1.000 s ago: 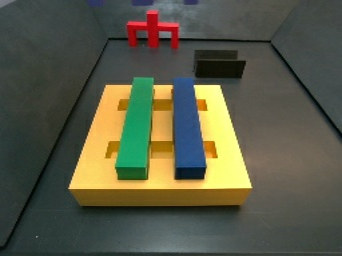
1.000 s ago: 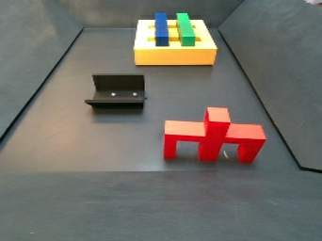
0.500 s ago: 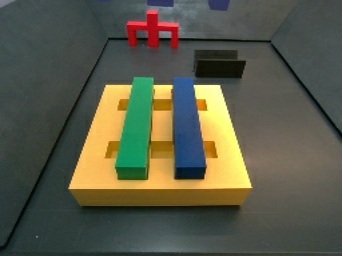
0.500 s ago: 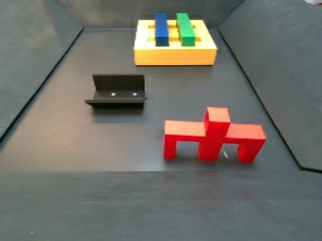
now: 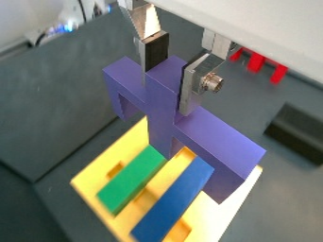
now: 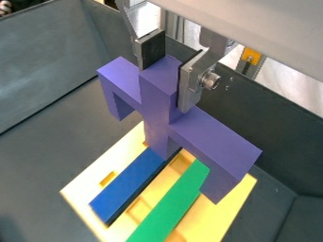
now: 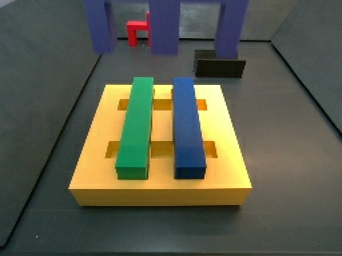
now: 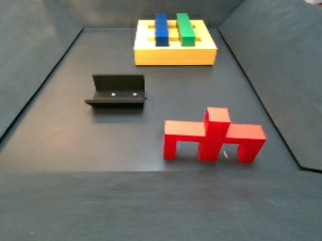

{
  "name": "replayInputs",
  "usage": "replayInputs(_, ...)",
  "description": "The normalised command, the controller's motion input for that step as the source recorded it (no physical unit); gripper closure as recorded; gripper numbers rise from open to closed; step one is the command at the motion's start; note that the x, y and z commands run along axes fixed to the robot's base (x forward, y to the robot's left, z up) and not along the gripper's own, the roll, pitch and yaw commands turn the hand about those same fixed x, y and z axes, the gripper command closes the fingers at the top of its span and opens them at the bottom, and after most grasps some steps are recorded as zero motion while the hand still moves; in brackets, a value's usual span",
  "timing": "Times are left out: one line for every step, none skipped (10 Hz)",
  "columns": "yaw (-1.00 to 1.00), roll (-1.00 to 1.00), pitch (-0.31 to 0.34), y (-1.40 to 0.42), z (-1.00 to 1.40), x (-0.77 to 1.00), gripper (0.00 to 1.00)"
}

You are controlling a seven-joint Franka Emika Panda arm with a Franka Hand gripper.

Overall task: Pick up the purple object. Move up. Move to above the board. Insert the purple object.
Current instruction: Insert the purple object.

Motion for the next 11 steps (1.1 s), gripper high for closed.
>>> replayInputs(0.00,0.03,-0.239,-0.57,-0.78,0.05,1.00)
replayInputs(0.00,0.10,-0.210,-0.27,-0.84,0.00,1.00)
replayInputs(-0.02,0.11,-0.170,-0.08,-0.82,0.00,1.00)
replayInputs(-0.03,0.14,-0.191,0.00,-0.75,-0.02,1.00)
replayInputs(0.00,0.13,-0.141,-0.02,-0.72,-0.05,1.00)
replayInputs(0.00,0.08,-0.103,-0.08,-0.57,-0.08,1.00)
replayInputs(0.01,0.10,-0.041,-0.21,-0.33,-0.01,1.00)
replayInputs(0.01,0.22,0.000,-0.33,-0.19,0.00,1.00)
replayInputs(0.02,0.26,0.000,-0.30,-0.17,0.00,1.00)
replayInputs(0.02,0.27,0.000,-0.24,-0.14,-0.01,1.00)
replayInputs(0.00,0.24,0.000,-0.15,-0.17,-0.01,1.00)
